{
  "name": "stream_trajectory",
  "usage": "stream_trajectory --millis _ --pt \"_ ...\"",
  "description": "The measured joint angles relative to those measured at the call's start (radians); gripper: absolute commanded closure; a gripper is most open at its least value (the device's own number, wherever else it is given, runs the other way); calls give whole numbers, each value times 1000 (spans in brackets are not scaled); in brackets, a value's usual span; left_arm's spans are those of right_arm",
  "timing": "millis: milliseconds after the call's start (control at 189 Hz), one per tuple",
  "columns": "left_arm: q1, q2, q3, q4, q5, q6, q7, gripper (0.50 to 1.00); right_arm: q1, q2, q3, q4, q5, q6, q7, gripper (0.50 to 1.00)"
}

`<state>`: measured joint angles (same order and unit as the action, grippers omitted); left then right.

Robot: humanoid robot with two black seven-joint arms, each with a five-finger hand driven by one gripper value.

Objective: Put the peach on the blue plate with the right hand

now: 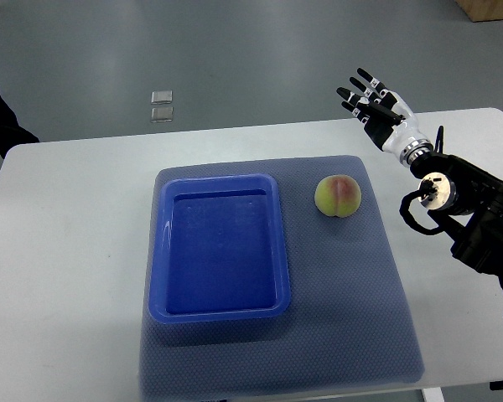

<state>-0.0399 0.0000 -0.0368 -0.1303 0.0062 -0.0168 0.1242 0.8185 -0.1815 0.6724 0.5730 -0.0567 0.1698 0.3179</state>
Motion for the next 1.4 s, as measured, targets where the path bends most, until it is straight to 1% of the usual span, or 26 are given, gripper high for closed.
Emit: stream_trajectory --millis 206,402,856,1009,1252,1400 --pt "0 0 -1 0 0 0 0 500 0 -1 -5 -2 -1 -4 1 570" --pt "0 0 -2 0 0 0 0 500 0 -3 -15 -2 -4 8 1 570" --pt "0 0 -2 -3 0 0 0 500 0 -1 -10 -4 -5 1 2 568" --pt "0 0 -1 -11 1 0 0 500 3 -3 -14 -4 -5 21 -4 568" --pt "0 0 0 -14 2 0 0 500 6 -8 -20 -4 -6 32 -10 570" --pt "0 0 0 -9 2 0 0 500 14 -29 -21 -3 -45 39 -11 570"
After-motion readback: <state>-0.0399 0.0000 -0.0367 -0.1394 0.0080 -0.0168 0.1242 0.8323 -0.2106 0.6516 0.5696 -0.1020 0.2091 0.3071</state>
